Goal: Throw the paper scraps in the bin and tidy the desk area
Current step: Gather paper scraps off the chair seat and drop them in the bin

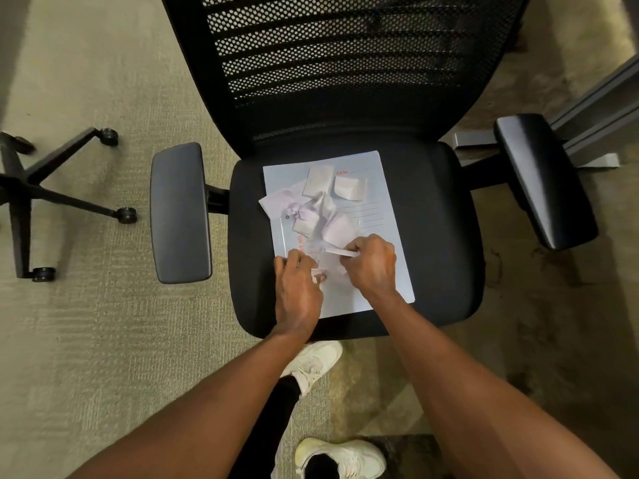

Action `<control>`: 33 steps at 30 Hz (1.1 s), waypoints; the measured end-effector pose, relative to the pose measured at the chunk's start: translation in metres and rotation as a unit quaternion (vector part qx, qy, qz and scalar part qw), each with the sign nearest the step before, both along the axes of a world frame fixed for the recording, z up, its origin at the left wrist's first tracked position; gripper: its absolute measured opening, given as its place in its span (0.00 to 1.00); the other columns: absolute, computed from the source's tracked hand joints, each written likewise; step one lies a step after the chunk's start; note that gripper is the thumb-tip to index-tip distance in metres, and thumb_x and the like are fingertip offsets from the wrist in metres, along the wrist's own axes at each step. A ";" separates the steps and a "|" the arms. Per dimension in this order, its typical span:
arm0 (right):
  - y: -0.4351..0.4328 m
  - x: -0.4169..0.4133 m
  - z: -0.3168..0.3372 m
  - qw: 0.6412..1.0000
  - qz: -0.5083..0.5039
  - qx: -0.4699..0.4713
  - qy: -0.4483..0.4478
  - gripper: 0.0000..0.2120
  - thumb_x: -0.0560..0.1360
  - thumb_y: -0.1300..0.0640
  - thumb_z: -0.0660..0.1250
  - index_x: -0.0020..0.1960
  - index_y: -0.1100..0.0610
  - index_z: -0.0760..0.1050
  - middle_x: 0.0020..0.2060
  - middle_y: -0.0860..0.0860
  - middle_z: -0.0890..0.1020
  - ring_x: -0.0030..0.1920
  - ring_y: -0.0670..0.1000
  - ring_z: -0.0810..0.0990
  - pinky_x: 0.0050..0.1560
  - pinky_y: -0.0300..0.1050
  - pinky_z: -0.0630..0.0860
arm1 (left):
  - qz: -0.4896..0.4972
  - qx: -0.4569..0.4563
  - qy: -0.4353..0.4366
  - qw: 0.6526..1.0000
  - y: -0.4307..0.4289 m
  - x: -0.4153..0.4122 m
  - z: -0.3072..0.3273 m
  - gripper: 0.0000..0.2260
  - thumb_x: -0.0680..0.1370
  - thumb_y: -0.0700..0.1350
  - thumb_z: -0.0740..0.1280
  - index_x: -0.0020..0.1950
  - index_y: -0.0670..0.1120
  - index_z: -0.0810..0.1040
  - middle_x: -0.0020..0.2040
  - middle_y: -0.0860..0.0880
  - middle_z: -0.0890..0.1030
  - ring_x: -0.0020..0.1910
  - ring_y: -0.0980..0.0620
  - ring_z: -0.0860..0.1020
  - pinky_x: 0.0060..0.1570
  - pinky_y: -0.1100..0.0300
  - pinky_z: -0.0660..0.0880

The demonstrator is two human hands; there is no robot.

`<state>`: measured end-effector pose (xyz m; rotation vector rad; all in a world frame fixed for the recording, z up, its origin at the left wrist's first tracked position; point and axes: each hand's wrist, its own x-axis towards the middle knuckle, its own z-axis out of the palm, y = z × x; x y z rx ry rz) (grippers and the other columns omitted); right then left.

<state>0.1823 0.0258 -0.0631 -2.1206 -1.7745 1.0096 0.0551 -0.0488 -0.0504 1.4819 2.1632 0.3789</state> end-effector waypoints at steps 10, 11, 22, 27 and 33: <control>-0.052 0.055 0.011 0.993 -0.113 0.001 0.038 0.04 0.69 0.59 0.80 0.42 0.51 0.87 0.39 0.42 0.79 0.36 0.43 0.78 0.35 0.26 0.69 | 0.006 0.041 -0.029 0.999 -0.019 0.011 0.005 0.16 0.68 0.24 0.70 0.47 0.42 0.84 0.48 0.46 0.81 0.49 0.44 0.75 0.46 0.59 0.68; -0.060 0.062 0.012 0.991 -0.126 -0.002 0.038 0.04 0.70 0.59 0.79 0.41 0.50 0.87 0.40 0.44 0.80 0.37 0.44 0.80 0.35 0.24 0.67 | -0.004 0.041 -0.035 0.999 -0.023 0.016 0.007 0.16 0.69 0.24 0.69 0.47 0.42 0.84 0.48 0.46 0.81 0.49 0.45 0.75 0.45 0.58 0.69; -0.156 0.140 0.015 0.950 -0.305 0.039 0.062 0.03 0.68 0.54 0.80 0.40 0.50 0.87 0.36 0.41 0.79 0.34 0.40 0.78 0.35 0.23 0.68 | -0.114 0.008 -0.051 0.992 -0.061 0.107 0.015 0.15 0.70 0.27 0.69 0.49 0.45 0.82 0.49 0.48 0.79 0.52 0.46 0.74 0.45 0.53 0.74; -0.191 0.162 0.004 0.915 -0.389 0.042 0.103 0.05 0.67 0.51 0.81 0.38 0.47 0.85 0.37 0.42 0.83 0.36 0.41 0.81 0.41 0.42 0.79 | -0.114 0.009 -0.046 0.992 -0.078 0.129 0.011 0.08 0.75 0.34 0.71 0.50 0.46 0.83 0.49 0.49 0.80 0.50 0.49 0.73 0.47 0.56 0.71; -0.250 0.179 -0.004 0.882 -0.455 0.029 0.122 0.10 0.67 0.51 0.81 0.34 0.41 0.81 0.38 0.43 0.84 0.38 0.45 0.84 0.41 0.48 0.82 | -0.193 -0.007 -0.042 0.980 -0.106 0.147 0.012 0.06 0.76 0.37 0.73 0.50 0.45 0.84 0.48 0.48 0.80 0.50 0.47 0.75 0.47 0.51 0.75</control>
